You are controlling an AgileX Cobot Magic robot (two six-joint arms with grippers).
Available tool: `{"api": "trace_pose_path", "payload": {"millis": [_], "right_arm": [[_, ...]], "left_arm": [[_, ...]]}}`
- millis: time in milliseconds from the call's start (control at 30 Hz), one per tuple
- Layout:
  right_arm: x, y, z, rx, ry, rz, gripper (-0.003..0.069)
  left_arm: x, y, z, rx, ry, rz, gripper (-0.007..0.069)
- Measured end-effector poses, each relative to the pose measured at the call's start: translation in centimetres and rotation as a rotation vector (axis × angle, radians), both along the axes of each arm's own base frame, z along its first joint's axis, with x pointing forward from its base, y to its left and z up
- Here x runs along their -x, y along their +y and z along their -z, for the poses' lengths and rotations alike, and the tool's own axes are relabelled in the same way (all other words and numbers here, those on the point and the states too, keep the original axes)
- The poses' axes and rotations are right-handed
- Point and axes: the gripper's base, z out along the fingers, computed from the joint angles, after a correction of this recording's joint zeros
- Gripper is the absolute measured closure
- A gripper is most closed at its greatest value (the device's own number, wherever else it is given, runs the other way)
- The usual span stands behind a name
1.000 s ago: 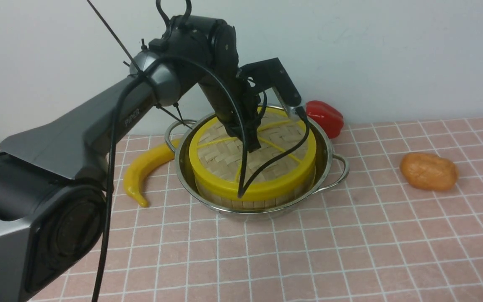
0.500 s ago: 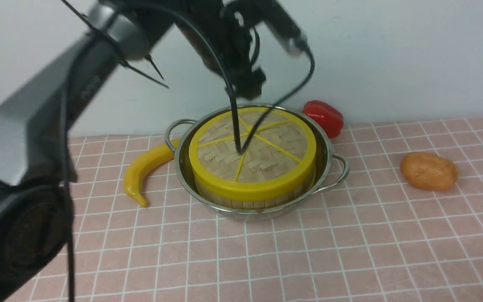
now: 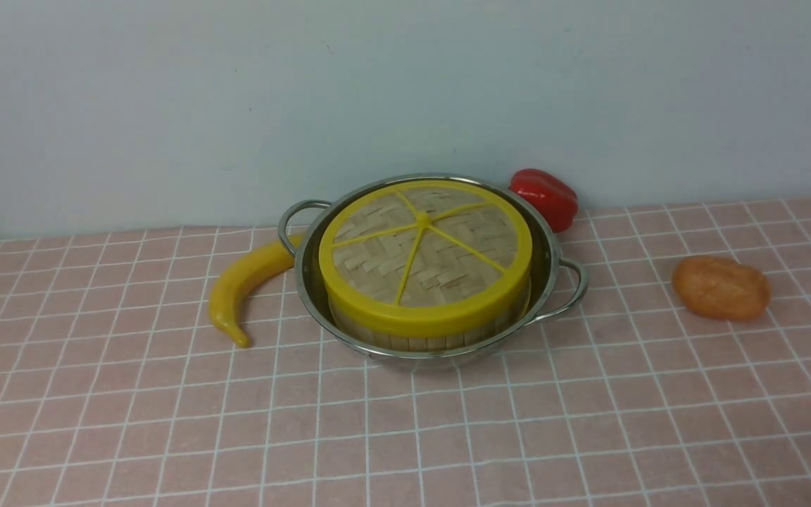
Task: Place the steamer in the pot on the pink tablecloth, and put the lid on the steamer.
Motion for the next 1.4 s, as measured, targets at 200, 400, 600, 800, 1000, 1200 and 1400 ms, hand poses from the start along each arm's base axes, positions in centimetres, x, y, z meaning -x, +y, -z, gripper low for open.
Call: {"api": "trace_pose_path", "payload": {"millis": [200, 400, 600, 800, 1000, 1200, 1400], "right_arm": [[0.0, 0.0, 0.0, 0.0, 0.0, 0.0, 0.0419], [0.0, 0.0, 0.0, 0.0, 0.0, 0.0, 0.0419], [0.0, 0.0, 0.0, 0.0, 0.0, 0.0, 0.0419], [0.0, 0.0, 0.0, 0.0, 0.0, 0.0, 0.0419], [0.0, 0.0, 0.0, 0.0, 0.0, 0.0, 0.0419], [0.0, 0.0, 0.0, 0.0, 0.0, 0.0, 0.0419], [0.0, 0.0, 0.0, 0.0, 0.0, 0.0, 0.0419]], "left_arm": [[1.1, 0.5, -0.8, 0.011, -0.024, -0.001, 0.0646], [0.1, 0.2, 2.6, -0.06, 0.112, -0.011, 0.0643], [3.2, 2.6, 11.0, -0.162, 0.176, -0.007, 0.0633], [9.6, 8.3, 19.1, -0.018, 0.071, -0.172, 0.0633], [16.4, 11.7, 29.1, 0.088, 0.024, -0.376, 0.0623], [20.2, 12.3, 35.6, 0.107, -0.018, -0.45, 0.0613], [22.0, 12.2, 38.2, 0.118, -0.086, -0.45, 0.0602]]}}
